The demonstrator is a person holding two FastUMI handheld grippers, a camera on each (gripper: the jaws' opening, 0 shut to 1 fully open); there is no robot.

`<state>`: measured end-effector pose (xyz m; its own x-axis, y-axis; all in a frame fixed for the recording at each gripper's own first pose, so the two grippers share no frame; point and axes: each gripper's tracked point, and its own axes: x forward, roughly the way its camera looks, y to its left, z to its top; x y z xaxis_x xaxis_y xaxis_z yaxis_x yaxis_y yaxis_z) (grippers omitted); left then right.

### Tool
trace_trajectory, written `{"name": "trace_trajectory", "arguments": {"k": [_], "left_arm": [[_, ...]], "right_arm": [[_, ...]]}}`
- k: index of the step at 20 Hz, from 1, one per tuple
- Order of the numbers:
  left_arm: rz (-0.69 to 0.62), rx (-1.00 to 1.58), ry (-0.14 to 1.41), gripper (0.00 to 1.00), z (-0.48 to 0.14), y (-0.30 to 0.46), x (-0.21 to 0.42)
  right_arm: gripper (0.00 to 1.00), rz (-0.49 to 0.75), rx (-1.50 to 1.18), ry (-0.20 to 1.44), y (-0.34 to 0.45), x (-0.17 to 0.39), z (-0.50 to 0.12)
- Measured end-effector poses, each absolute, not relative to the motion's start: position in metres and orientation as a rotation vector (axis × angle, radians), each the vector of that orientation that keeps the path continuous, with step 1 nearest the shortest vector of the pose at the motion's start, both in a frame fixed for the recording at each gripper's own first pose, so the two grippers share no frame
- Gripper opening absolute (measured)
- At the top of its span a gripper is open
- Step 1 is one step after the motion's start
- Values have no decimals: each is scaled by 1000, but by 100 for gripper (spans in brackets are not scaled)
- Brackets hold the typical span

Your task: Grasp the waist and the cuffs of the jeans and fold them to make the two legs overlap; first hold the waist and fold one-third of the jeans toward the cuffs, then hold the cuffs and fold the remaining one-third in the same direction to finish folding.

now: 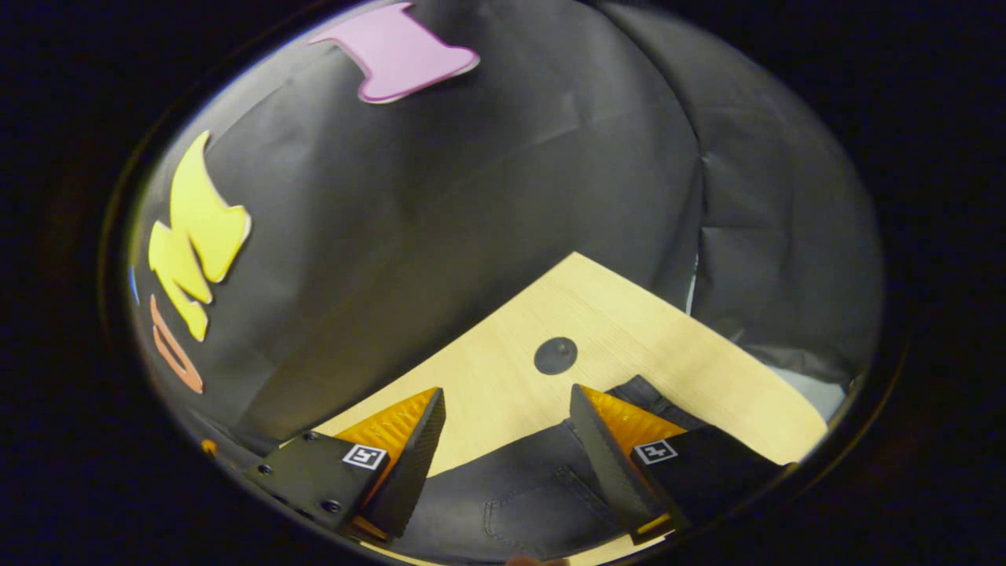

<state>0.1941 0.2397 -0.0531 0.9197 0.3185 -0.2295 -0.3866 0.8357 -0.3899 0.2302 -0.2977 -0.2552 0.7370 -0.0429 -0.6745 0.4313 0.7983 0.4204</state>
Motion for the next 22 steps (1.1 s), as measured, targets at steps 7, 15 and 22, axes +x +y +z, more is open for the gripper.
{"name": "trace_trajectory", "arguments": {"k": [7, 15, 22], "left_arm": [[97, -47, 5, 98, 41, 147, 138], [63, 60, -30, 99, 51, 130, 114], [43, 76, -9, 99, 47, 117, 96]], "right_arm": [[98, -226, 403, 603, -288, 185, -198], [98, -314, 318, 602, -326, 107, -194], [98, -369, 445, 668, -332, 56, -230]]}}
